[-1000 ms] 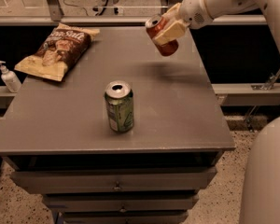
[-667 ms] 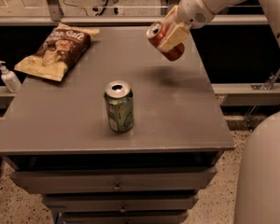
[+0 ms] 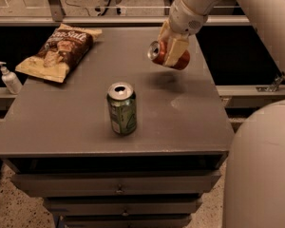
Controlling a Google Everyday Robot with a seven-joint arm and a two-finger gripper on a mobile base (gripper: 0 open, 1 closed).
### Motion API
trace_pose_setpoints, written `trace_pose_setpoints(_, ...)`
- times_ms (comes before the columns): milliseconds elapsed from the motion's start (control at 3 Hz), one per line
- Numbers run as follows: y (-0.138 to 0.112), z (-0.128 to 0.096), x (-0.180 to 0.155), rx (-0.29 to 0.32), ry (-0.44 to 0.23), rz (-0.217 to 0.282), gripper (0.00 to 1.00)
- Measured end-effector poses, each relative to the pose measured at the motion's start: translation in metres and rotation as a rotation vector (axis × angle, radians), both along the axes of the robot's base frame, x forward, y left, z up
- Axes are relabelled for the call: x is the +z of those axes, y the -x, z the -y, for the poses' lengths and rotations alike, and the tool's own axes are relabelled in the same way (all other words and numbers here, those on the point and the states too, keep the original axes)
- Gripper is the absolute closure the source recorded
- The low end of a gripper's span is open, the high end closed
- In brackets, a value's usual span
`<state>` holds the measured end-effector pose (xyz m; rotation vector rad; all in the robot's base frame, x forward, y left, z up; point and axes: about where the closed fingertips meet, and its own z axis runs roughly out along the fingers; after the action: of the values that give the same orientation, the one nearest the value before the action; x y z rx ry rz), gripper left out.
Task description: Knock coke can over
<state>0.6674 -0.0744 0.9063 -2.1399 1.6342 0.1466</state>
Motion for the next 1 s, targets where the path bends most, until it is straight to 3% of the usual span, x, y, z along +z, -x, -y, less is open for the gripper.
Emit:
trace_pose_setpoints(667, 0.007, 0.000, -0.025, 0.092, 0.190, -0.002, 1.00)
trace_pose_setpoints(1000, 0.008, -0.004, -0.034, 0.117, 0.233, -0.007, 1.00)
